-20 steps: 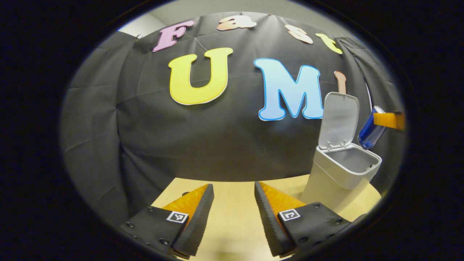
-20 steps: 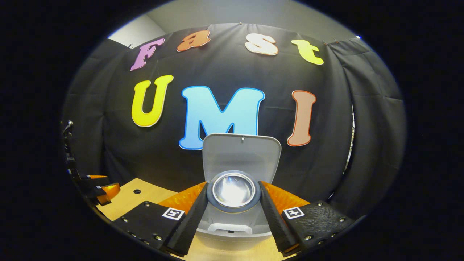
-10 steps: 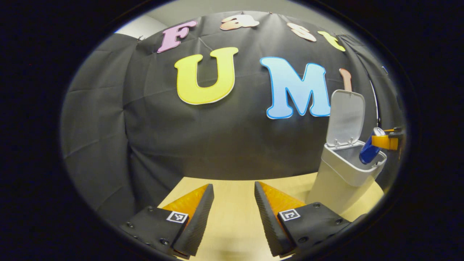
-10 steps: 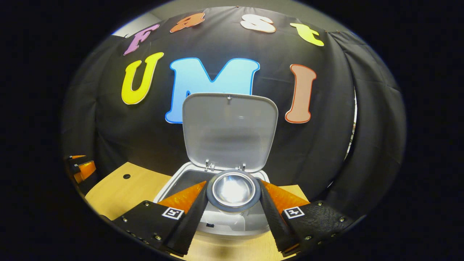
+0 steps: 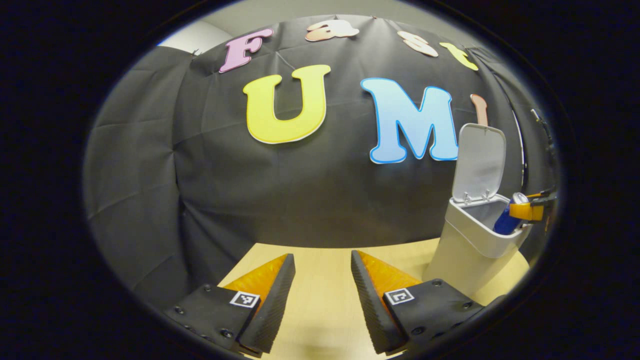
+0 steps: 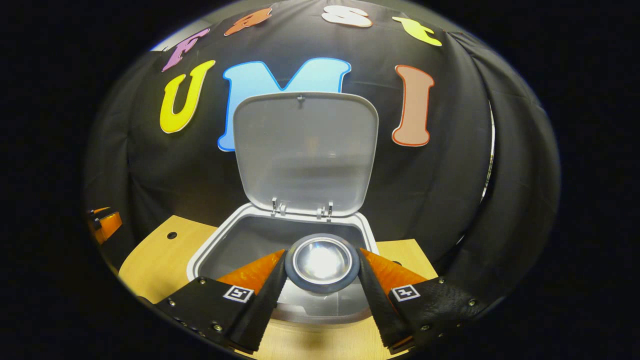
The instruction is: Press the lid of the desktop garbage bin to open it, pick up the crumpled paper on the desktop and throw it into the bin, then pick up the pop can on the desktop and drop it into the bin, and finally close the garbage bin lid.
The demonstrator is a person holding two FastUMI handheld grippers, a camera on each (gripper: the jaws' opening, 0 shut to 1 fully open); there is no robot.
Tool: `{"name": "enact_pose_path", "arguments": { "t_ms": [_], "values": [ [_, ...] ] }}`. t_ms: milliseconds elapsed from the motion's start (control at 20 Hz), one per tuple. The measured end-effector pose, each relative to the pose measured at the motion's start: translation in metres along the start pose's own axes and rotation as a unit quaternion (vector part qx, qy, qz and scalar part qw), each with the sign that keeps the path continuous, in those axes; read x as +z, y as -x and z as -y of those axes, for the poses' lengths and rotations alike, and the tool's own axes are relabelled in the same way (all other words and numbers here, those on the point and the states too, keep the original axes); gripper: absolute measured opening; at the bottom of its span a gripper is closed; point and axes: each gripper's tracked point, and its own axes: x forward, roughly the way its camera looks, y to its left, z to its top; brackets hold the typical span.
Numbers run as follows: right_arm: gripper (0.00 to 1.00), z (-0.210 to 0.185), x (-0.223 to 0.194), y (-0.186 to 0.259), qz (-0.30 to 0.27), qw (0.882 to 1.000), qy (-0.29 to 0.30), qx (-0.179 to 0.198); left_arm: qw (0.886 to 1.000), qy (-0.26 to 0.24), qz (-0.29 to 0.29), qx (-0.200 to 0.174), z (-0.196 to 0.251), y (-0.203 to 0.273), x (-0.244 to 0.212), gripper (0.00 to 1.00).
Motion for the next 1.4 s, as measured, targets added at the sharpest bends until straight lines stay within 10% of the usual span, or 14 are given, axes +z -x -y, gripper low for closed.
{"name": "enact_pose_path", "arguments": {
  "t_ms": [1400],
  "values": [
    [0.94,-0.024,-0.017,-0.011,-0.03,0.999,-0.005,0.033,0.999,0.021,-0.017,0.024,-0.014,0.021,-0.021,0.79]
  ]
}}
